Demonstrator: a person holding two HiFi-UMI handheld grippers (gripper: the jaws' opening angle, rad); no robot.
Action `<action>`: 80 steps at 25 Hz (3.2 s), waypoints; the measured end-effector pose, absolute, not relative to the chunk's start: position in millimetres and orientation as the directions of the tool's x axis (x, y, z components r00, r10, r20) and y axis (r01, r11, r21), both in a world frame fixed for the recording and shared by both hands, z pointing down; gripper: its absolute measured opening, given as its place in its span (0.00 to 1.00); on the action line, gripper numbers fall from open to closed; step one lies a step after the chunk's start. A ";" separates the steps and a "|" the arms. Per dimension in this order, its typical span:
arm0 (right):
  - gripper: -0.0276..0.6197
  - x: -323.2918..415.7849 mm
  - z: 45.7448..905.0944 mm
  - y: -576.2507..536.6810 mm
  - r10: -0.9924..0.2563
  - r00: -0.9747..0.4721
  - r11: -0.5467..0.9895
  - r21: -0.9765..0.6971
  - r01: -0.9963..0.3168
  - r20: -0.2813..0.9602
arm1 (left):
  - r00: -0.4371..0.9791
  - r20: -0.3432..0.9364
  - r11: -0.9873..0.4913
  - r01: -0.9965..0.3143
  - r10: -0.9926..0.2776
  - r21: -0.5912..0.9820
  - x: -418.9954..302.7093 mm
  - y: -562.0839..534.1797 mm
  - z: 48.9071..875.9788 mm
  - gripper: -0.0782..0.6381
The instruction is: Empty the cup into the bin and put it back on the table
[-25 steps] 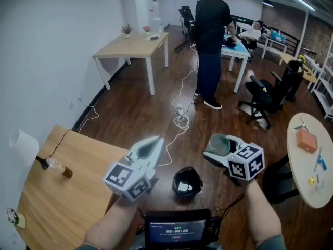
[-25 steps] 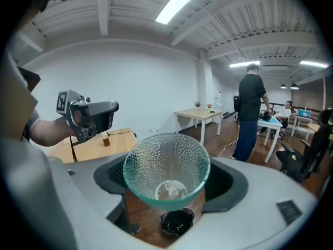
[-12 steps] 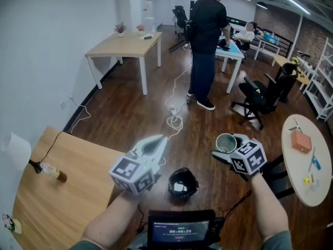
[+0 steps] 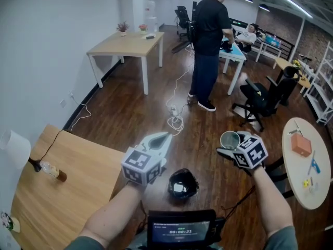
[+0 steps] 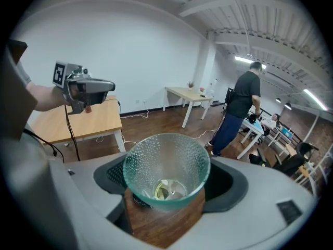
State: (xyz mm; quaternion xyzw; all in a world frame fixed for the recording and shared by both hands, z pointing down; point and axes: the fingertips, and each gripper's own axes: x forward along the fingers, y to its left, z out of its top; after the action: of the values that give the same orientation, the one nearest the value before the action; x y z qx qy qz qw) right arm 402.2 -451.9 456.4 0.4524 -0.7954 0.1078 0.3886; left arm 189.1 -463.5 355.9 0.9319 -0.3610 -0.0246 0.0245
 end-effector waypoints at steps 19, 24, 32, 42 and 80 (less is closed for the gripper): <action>0.67 426.2 458.4 -480.9 -0.594 -0.079 0.646 0.416 -0.641 0.801 | 0.733 -0.006 -0.732 -0.680 -0.681 0.046 197.8 -477.0 381.2 0.10; 0.67 420.9 443.8 -489.3 -0.620 -0.063 0.652 0.469 -0.596 0.782 | 0.752 -0.008 -0.752 -0.658 -0.659 0.049 204.7 -472.5 385.7 0.10; 0.66 421.4 433.6 -493.2 -0.627 -0.010 0.671 0.533 -0.516 0.779 | 0.751 -0.005 -0.750 -0.658 -0.660 0.059 206.6 -469.9 390.3 0.10; 0.66 432.3 431.4 -500.9 -0.624 0.072 0.674 0.583 -0.454 0.778 | 0.747 -0.012 -0.746 -0.662 -0.664 0.079 201.9 -470.4 391.8 0.10; 0.66 435.1 404.4 -515.7 -0.645 0.337 0.710 0.701 -0.069 0.686 | 0.725 0.004 -0.720 -0.686 -0.689 0.105 194.0 -474.0 403.8 0.10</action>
State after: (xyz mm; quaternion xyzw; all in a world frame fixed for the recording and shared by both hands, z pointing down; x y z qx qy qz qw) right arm 435.1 -515.7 404.4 0.3286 -0.5429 -0.1924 0.7485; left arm 194.0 -474.0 403.8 0.9273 -0.3706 -0.0178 0.0494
